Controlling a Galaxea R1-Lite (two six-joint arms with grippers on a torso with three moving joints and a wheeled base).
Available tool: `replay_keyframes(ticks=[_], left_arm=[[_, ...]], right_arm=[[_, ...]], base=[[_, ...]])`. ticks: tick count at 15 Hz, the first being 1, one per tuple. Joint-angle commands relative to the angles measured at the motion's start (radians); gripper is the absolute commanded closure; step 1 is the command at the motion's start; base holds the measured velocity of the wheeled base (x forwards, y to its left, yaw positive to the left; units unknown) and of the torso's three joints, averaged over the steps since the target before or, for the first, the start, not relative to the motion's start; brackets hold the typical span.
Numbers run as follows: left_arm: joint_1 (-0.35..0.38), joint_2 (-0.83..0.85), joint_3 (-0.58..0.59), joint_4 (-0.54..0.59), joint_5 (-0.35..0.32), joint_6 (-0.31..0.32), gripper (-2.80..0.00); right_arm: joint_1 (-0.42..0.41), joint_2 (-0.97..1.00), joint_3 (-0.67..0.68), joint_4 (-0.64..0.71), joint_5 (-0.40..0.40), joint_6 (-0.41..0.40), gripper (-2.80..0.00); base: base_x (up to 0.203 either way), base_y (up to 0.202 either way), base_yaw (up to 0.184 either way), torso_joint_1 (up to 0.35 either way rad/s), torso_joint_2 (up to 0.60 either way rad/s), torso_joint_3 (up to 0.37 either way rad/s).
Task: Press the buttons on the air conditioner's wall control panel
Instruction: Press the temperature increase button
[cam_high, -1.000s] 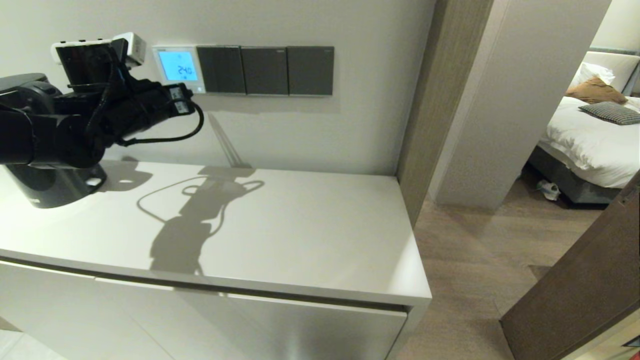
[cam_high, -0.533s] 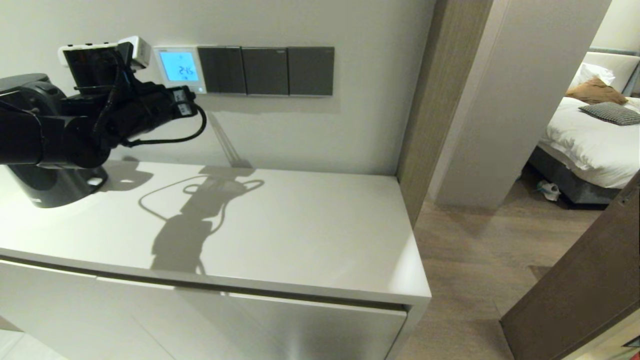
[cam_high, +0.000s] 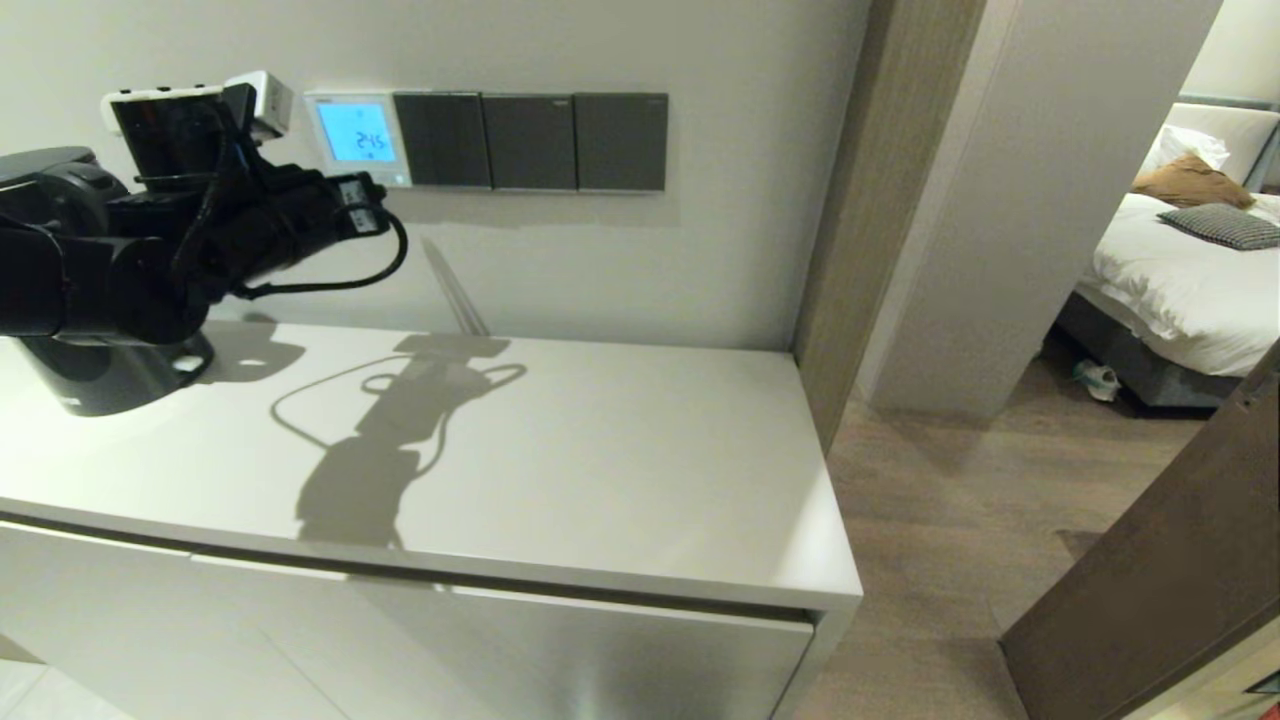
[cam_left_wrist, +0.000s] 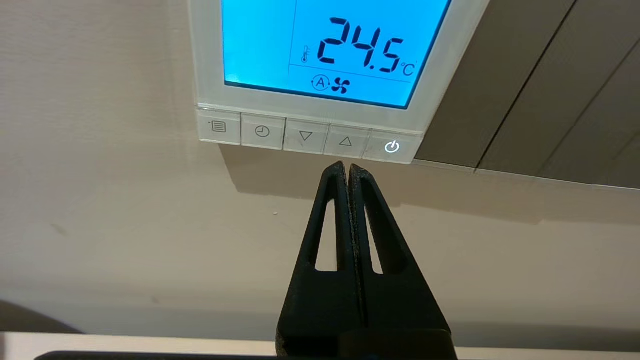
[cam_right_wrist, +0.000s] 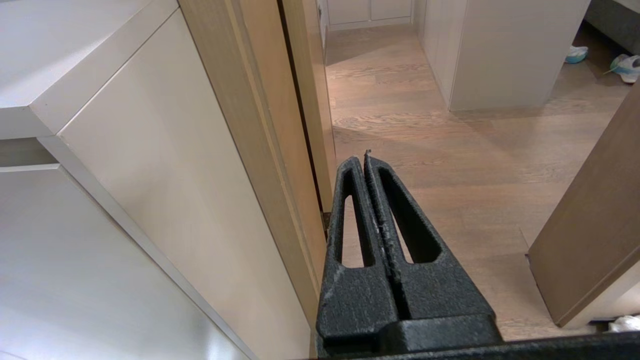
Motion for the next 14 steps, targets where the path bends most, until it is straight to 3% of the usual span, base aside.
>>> replay_keyframes(ticks=[1,14], left_arm=[[0.000,-0.004,-0.003,-0.002,-0.001,-0.001,0.00],[0.015,0.044,-0.071,0.020,-0.002,-0.001,0.00]], right_arm=[[0.000,0.001,0.002,0.000,0.000,0.001,0.00],[0.000,0.001,0.002,0.000,0.000,0.001,0.00]], base=[[0.000,0.000,0.000,0.000,0.00,0.000],[0.000,0.000,0.000,0.000,0.00,0.000]])
